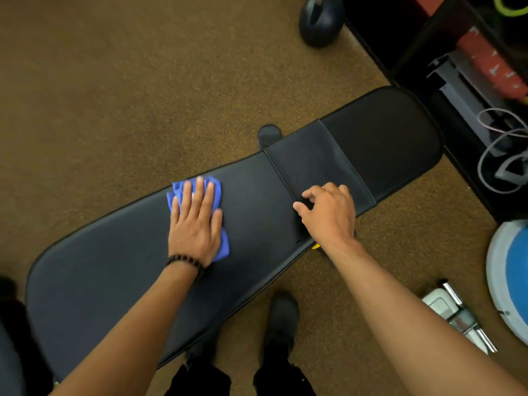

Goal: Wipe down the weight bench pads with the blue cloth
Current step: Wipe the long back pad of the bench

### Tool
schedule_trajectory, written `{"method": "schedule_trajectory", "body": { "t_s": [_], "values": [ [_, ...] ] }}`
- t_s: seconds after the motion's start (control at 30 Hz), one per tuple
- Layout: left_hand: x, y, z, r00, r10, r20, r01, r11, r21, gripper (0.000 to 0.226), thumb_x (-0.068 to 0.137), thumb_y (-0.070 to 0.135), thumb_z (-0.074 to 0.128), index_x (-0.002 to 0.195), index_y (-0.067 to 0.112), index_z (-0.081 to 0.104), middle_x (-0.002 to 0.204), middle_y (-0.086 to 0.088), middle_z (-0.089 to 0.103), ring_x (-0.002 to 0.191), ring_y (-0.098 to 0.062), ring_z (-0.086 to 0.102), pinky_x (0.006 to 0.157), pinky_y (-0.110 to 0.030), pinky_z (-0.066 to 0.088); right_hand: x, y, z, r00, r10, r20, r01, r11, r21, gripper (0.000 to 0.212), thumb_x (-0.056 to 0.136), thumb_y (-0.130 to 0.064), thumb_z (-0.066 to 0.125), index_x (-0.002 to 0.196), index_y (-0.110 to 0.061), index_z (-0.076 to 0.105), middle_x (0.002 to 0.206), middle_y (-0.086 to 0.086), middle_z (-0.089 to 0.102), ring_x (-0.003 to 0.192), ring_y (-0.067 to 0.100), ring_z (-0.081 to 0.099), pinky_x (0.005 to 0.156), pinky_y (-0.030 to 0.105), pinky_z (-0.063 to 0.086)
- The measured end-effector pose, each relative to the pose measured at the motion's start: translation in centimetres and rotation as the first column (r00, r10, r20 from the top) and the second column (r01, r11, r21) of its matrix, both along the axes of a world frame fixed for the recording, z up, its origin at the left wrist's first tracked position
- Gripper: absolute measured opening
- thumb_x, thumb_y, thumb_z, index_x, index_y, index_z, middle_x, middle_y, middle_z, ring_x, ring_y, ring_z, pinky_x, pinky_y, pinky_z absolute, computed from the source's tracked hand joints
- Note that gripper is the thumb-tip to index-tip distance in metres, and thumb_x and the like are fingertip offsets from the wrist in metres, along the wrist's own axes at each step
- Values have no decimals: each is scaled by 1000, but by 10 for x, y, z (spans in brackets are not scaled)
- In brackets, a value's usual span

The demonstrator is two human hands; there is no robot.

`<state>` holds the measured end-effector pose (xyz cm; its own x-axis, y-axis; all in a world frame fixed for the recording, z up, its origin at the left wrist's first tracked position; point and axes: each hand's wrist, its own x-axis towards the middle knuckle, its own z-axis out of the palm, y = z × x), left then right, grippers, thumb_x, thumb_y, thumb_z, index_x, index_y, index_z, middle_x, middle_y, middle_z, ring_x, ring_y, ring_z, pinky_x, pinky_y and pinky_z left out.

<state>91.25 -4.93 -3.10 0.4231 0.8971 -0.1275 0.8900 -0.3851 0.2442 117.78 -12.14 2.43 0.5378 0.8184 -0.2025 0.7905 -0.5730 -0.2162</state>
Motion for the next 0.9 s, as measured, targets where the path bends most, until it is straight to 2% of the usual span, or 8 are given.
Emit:
{"method": "schedule_trajectory", "body": {
  "t_s": [0.1, 0.23, 0.33, 0.47, 0.63, 0.73, 0.8, 0.9],
  "values": [
    [64, 34, -1, 971, 238, 25, -235, 968, -88, 61, 108, 44, 26, 164, 22, 18, 172, 0, 12, 160, -23, 1, 129, -48, 1, 3, 4, -1, 1000, 12, 2, -12, 1000, 4, 37, 84, -54, 76, 110, -28, 76, 101, -4, 73, 101, 21, 55, 92, 37, 49],
    [123, 34, -2, 968, 247, 52, -242, 966, -91, 61, 107, 44, 27, 162, 18, 24, 171, -4, 15, 159, -28, 4, 128, -52, 3, 2, 11, 2, 981, 159, 112, -152, 986, -65, 25, 88, -41, 69, 91, -20, 81, 84, 3, 75, 93, 26, 58, 85, 38, 48],
    [140, 8, -6, 984, 170, 60, -169, 985, -18, 61, 108, 42, 29, 163, 16, 23, 171, -8, 15, 159, -30, 7, 127, -55, 9, -1, 17, 8, 962, 218, 165, -199, 972, -123, 24, 84, -26, 60, 76, -12, 79, 70, 8, 71, 85, 29, 58, 79, 38, 43],
    [141, -45, -1, 998, -56, 5, 56, 998, -20, 62, 109, 41, 25, 164, 16, 14, 173, -6, 5, 159, -28, -2, 128, -54, 8, 14, 20, 12, 991, 124, 55, -116, 985, -130, 25, 86, -32, 58, 86, -18, 80, 79, 6, 75, 91, 29, 59, 82, 37, 42],
    [120, -115, 2, 899, -438, -20, 435, 898, -68, 60, 109, 38, 29, 164, 17, 15, 173, -4, 3, 159, -26, -7, 128, -53, 10, 25, 17, 18, 994, 112, -1, -112, 989, -95, 25, 88, -30, 57, 92, -20, 80, 83, 7, 76, 93, 30, 60, 84, 38, 43],
    [113, -98, -3, 837, -547, -1, 546, 835, -66, 60, 110, 36, 26, 165, 18, 9, 173, -1, -3, 159, -23, -11, 129, -49, 5, 28, 18, 21, 993, 121, 3, -120, 988, -97, 24, 88, -28, 57, 91, -21, 80, 83, 7, 76, 92, 30, 60, 85, 39, 43],
    [111, -77, -3, 803, -596, 5, 596, 802, -33, 59, 109, 33, 30, 164, 20, 12, 172, 1, 0, 159, -21, -8, 129, -48, 1, 29, 18, 21, 992, 124, 1, -123, 987, -106, 24, 89, -28, 56, 90, -23, 79, 84, 7, 76, 93, 31, 61, 86, 39, 42],
    [115, -40, -2, 820, -572, -7, 572, 820, 23, 61, 106, 28, 34, 164, 19, 17, 172, -1, 11, 159, -23, 4, 129, -49, 8, 31, 17, 21, 992, 127, 3, -126, 986, -105, 21, 90, -32, 58, 90, -25, 79, 85, 5, 76, 95, 30, 61, 88, 40, 41]
  ]
}}
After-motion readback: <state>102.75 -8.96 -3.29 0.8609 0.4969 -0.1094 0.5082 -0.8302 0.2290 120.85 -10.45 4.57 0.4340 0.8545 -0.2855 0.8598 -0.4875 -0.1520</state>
